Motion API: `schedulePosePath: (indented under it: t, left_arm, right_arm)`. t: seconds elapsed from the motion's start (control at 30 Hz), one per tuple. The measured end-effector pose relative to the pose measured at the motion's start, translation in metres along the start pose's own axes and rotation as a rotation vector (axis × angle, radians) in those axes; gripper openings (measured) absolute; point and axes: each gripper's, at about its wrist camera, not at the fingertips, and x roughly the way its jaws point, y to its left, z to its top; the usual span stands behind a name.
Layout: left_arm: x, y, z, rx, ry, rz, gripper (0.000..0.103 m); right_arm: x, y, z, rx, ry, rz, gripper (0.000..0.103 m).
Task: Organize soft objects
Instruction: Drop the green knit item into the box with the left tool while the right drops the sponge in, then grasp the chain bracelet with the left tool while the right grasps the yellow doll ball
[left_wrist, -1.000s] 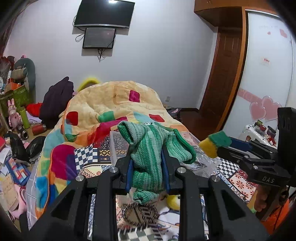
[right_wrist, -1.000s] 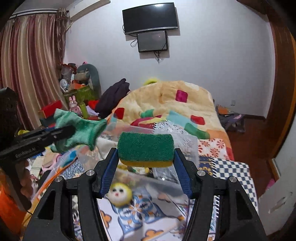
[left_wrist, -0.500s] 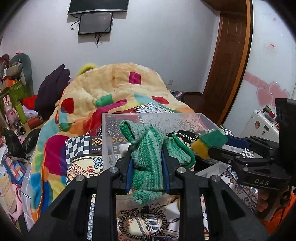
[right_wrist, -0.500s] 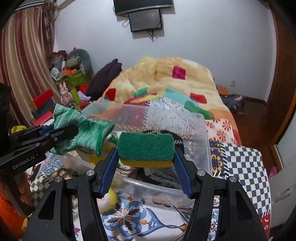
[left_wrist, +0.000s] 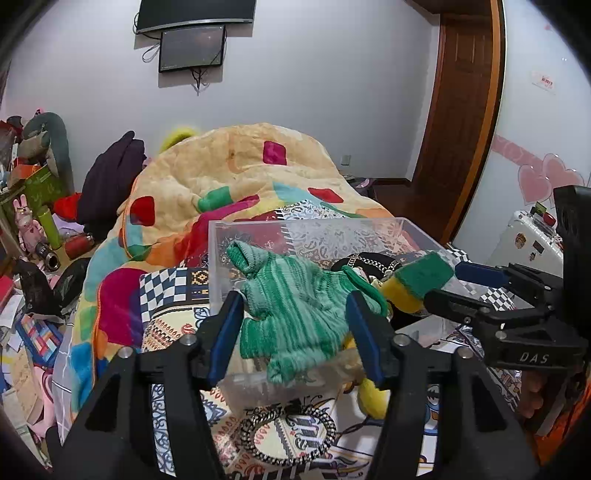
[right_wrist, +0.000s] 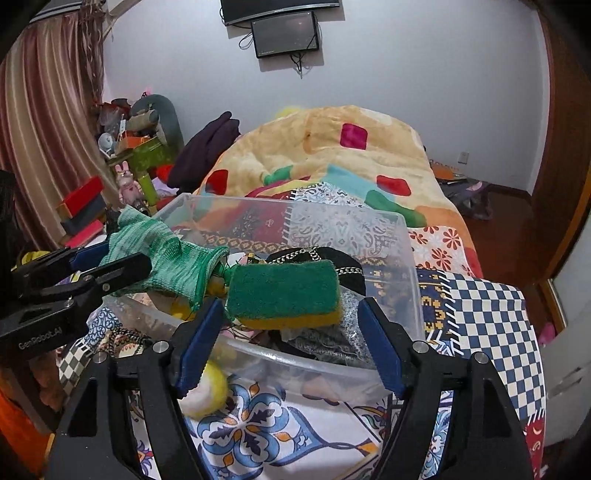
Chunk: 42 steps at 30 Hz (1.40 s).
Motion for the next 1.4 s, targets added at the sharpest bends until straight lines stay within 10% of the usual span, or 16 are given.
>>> schedulePosePath:
  t: [0.37,0.83,1.4]
  left_arm:
    - [-0.045,0.007,-0.007,-0.003,-0.043,0.010,0.080]
    - [-0.031,0.028,-0.055,-0.035,0.100,0.065,0.083]
    - [0.001,0.026,-0.076,-0.044,0.206,0.005,0.018]
  right_arm:
    - [-0.040,0.014,-0.002,-0.023,-0.078,0.041,0.075]
    - [-0.016,0.043,-0.031,-0.052,0.025,0.111,0.075]
    - [0.018,0.053,-0.049,-0.054,0.139,0.125,0.064]
